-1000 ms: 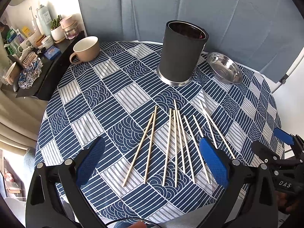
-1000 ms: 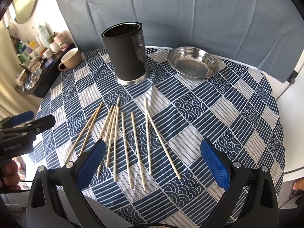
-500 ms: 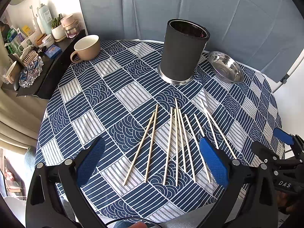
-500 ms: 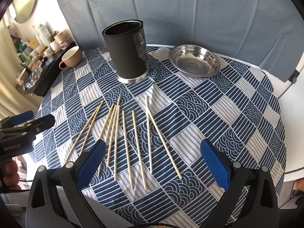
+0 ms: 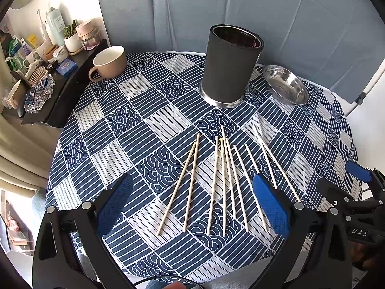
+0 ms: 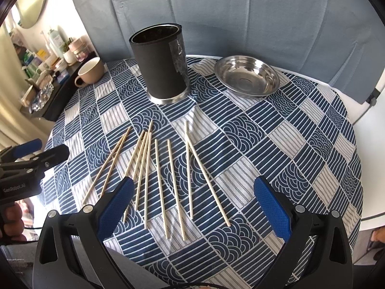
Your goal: Organize utensils
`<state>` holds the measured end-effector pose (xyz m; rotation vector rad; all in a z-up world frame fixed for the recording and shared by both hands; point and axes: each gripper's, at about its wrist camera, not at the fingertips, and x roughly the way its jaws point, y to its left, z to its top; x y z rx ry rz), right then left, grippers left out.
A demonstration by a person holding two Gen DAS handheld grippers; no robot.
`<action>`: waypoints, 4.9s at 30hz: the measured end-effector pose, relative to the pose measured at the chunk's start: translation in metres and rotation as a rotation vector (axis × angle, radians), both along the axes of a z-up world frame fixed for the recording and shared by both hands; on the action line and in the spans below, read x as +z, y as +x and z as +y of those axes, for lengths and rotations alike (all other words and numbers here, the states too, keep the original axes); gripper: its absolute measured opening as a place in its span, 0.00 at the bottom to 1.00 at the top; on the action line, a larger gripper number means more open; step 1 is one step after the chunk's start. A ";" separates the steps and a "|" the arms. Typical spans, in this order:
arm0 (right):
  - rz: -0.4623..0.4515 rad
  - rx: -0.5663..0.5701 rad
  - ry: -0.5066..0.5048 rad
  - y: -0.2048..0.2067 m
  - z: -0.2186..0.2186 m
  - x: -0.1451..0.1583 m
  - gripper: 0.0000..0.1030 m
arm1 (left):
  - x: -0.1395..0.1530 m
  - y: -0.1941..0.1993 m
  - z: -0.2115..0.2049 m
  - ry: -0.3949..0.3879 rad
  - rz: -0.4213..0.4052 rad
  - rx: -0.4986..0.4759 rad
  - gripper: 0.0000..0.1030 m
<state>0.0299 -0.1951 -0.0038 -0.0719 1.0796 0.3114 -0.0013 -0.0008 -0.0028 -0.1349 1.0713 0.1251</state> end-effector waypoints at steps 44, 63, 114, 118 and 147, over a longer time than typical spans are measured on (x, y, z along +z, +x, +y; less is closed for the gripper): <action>0.245 0.077 -0.031 0.041 0.015 -0.060 0.92 | -0.068 0.037 0.026 0.039 0.223 -0.047 0.94; 0.244 0.326 -0.264 0.093 0.012 -0.126 0.64 | -0.130 0.062 0.050 0.202 0.377 -0.191 0.94; 0.305 0.341 0.112 0.109 0.006 -0.062 0.04 | -0.083 0.025 0.105 -0.164 0.302 -0.229 0.04; 0.261 0.315 0.188 0.099 0.007 -0.043 0.04 | -0.055 0.021 0.107 -0.170 0.230 -0.224 0.04; -0.268 0.307 0.425 0.235 0.071 0.113 0.04 | 0.098 0.218 0.075 -0.113 -0.302 -0.193 0.05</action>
